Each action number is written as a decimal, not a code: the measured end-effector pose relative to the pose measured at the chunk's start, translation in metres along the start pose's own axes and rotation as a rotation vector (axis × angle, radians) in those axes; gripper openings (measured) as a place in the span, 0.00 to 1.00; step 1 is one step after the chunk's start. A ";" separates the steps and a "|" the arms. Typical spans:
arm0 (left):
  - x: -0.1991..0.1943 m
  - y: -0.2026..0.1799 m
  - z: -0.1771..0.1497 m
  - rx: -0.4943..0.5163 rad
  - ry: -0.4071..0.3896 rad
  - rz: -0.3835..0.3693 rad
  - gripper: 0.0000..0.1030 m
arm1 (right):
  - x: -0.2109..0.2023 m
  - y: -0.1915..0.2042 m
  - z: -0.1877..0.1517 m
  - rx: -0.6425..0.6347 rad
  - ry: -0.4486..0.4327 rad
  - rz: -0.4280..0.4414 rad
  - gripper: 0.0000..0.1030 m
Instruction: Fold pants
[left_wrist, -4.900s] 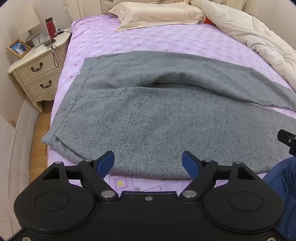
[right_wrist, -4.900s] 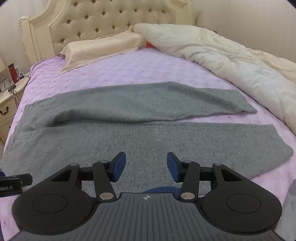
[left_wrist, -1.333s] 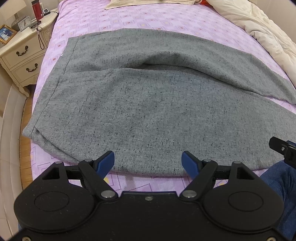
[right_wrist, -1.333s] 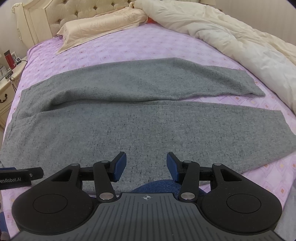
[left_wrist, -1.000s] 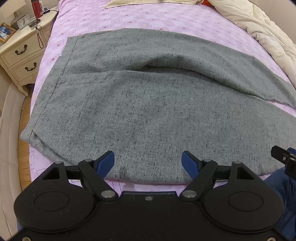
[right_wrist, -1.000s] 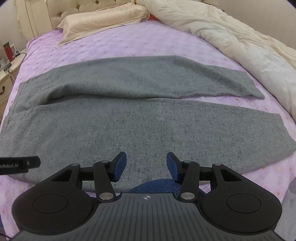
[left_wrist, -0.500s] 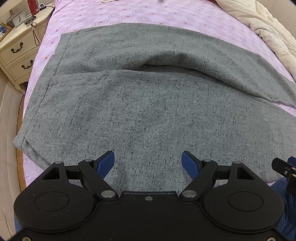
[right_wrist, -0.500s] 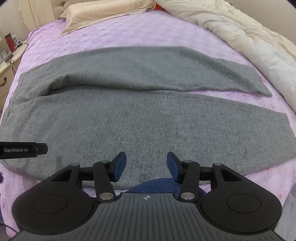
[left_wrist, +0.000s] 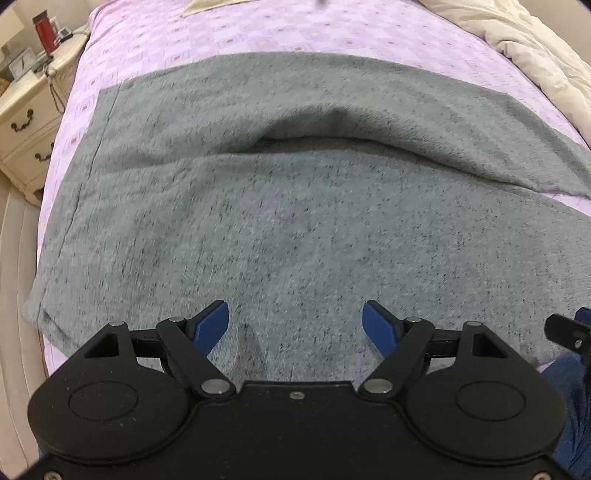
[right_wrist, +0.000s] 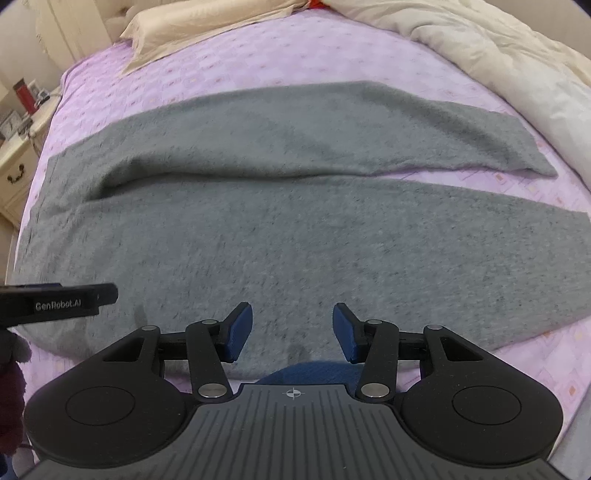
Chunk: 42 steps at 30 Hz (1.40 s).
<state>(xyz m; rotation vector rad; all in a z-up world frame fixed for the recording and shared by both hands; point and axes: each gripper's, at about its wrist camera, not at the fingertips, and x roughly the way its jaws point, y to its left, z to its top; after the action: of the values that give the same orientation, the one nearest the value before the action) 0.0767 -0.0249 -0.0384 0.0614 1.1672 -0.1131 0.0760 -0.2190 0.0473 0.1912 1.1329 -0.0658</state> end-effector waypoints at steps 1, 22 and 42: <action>0.000 -0.002 0.002 0.007 -0.005 0.000 0.77 | -0.002 -0.005 0.003 0.006 -0.008 -0.005 0.45; 0.023 -0.023 0.037 0.070 -0.034 0.019 0.76 | 0.030 -0.171 0.116 0.179 -0.170 -0.223 0.38; 0.039 -0.029 0.108 0.024 -0.070 0.002 0.71 | 0.117 -0.208 0.217 0.269 -0.047 -0.265 0.38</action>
<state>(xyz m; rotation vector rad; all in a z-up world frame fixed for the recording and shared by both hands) 0.1874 -0.0672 -0.0319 0.0794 1.0964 -0.1268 0.2884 -0.4583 0.0055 0.2758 1.0950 -0.4576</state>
